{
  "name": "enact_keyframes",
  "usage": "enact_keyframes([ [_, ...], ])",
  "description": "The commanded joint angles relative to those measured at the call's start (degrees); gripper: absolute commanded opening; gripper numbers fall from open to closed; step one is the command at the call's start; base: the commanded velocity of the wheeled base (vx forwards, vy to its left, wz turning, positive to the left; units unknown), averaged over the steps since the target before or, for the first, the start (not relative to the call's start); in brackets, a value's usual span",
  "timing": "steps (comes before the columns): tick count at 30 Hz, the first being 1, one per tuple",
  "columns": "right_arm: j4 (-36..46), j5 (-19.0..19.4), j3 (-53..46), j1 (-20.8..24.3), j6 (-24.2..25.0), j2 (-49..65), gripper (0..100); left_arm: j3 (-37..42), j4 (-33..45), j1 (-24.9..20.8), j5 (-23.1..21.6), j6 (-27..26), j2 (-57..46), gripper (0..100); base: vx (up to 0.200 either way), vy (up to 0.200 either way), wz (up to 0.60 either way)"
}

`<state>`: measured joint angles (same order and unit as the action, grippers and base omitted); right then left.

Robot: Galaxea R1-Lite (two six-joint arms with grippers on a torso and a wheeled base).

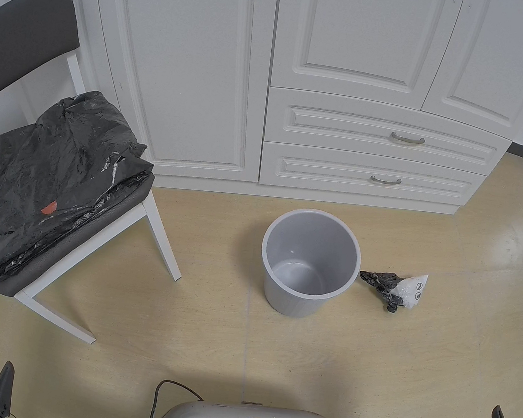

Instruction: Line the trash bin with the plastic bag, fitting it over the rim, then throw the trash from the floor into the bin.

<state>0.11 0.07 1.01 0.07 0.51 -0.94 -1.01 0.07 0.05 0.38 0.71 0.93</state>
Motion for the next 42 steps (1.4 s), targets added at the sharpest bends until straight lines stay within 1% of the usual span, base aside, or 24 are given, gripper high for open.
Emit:
enact_keyframes([
  [1,0.0,0.0,-0.8,0.0,0.0,0.9,100,0.9,0.0,0.0,0.1,0.3,-0.9,100,0.0,0.0,0.0],
  [12,0.0,0.0,-0.9,-0.1,-0.2,0.9,100,0.9,-0.1,0.0,0.1,0.6,-0.9,100,0.0,0.0,0.0],
  [14,0.0,-0.1,-0.9,-0.2,-0.3,0.9,100,0.9,-0.1,0.0,0.1,0.1,-0.9,100,0.0,0.0,0.0],
  [15,0.0,-0.3,-0.9,-0.2,-1.0,0.9,100,1.0,0.0,0.0,-0.1,-0.4,-0.9,100,0.0,0.0,0.0],
  [16,-0.1,0.2,-0.9,-0.2,-2.3,0.9,100,1.0,0.0,0.0,-0.6,-1.8,-0.9,100,0.0,0.0,0.0],
  [17,-0.1,0.2,-0.9,-0.2,-2.3,0.9,100,1.0,0.0,0.0,-0.6,-1.8,-0.9,100,0.0,0.0,0.0],
  [18,-0.2,1.1,-0.9,-0.2,-4.2,0.9,100,1.0,-0.1,0.0,-1.8,-4.1,-0.9,100,0.0,0.0,0.0],
  [19,-0.2,1.5,-0.9,-0.2,-4.8,0.9,100,1.0,-0.2,0.0,-3.1,-4.8,-0.9,100,0.0,0.0,0.0],
  [26,-0.3,1.7,-0.9,-0.2,-4.6,0.9,100,1.0,-0.3,0.1,-3.0,-4.6,-0.9,100,0.0,0.0,0.0],
  [28,-0.5,1.3,-0.9,-0.2,-3.1,0.9,100,1.0,-0.2,0.1,-3.0,-3.6,-0.9,100,0.0,0.0,0.0],
  [30,-0.5,1.2,-0.9,-0.2,-2.9,0.9,100,1.0,-0.2,0.1,-2.9,-3.4,-0.9,100,0.0,0.0,0.0],
  [31,-1.3,1.2,-0.6,-0.1,-1.6,0.9,100,0.9,-0.2,0.1,-2.9,-3.3,-0.9,100,0.0,0.0,0.0],
  [34,-6.5,1.8,2.7,-0.1,5.7,0.9,100,0.9,-0.2,0.1,-2.8,-3.2,-0.9,100,0.0,0.0,0.0],
  [35,-6.9,1.9,3.4,-0.1,7.0,0.9,100,0.9,-0.2,0.1,-2.5,-3.1,-0.9,100,0.0,0.0,0.0],
  [37,-5.0,2.6,4.0,0.0,5.7,0.6,100,0.9,-0.5,0.1,-1.8,-2.4,-0.9,100,0.0,0.0,0.0],
  [39,-2.3,3.7,4.0,0.0,4.1,0.7,100,-1.7,-4.8,0.0,-1.6,0.6,-0.9,100,0.0,0.0,0.0],
  [41,-0.5,5.1,4.3,0.0,2.7,0.8,100,-6.5,-9.0,-0.1,-2.9,5.6,-0.5,100,0.0,0.0,0.0],
  [42,0.1,5.9,4.7,0.0,2.1,0.3,100,-8.3,-8.2,-0.3,-4.2,6.0,0.6,100,0.0,0.0,0.0],
])
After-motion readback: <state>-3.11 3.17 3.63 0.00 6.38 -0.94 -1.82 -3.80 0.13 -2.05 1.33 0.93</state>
